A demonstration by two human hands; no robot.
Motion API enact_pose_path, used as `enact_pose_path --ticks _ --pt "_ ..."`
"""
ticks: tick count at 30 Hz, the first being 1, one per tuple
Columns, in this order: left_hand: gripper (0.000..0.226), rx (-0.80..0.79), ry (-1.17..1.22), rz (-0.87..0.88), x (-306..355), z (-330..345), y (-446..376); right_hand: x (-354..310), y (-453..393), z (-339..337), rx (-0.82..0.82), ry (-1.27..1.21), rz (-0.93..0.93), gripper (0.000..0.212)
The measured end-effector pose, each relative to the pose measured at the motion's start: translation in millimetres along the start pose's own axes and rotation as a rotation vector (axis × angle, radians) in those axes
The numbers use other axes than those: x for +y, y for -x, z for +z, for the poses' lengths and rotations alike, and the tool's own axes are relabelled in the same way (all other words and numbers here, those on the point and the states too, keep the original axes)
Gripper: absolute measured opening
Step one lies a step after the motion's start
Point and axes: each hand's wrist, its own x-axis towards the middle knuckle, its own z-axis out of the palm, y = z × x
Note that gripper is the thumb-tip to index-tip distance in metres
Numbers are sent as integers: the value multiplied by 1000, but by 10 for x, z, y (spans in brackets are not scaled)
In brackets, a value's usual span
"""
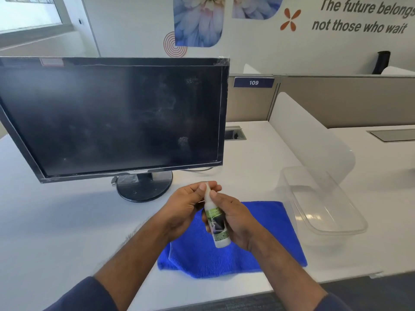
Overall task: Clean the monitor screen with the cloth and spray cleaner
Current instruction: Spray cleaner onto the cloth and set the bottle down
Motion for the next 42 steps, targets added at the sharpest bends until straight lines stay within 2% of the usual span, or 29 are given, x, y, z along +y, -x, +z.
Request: enact_pose_path --ticks 5,8,10,14,18,23,30,37,42 --pt "26 149 -6 -32 -57 118 -24 111 -33 -5 120 165 -118 39" --pt "26 404 83 29 147 -25 -144 208 63 -73 130 346 -183 50" --pt "18 522 75 48 345 -283 -219 336 159 -187 183 339 -200 54" --pt "21 423 -1 -58 236 -455 -224 400 197 -382 316 232 -147 42" --pt "27 364 1 -105 -59 -299 -253 358 142 -439 292 193 -134 26" --pt "32 301 -137 -114 -251 -166 -343 291 131 -557 246 141 -147 32" --pt "39 332 -340 -122 -448 -6 -540 223 138 -734 205 123 -125 39" --pt "42 320 -439 -150 -596 124 -812 251 107 -1033 294 146 -162 36" --pt "38 297 -486 -170 -730 155 -1081 239 113 -1243 331 146 -116 36"
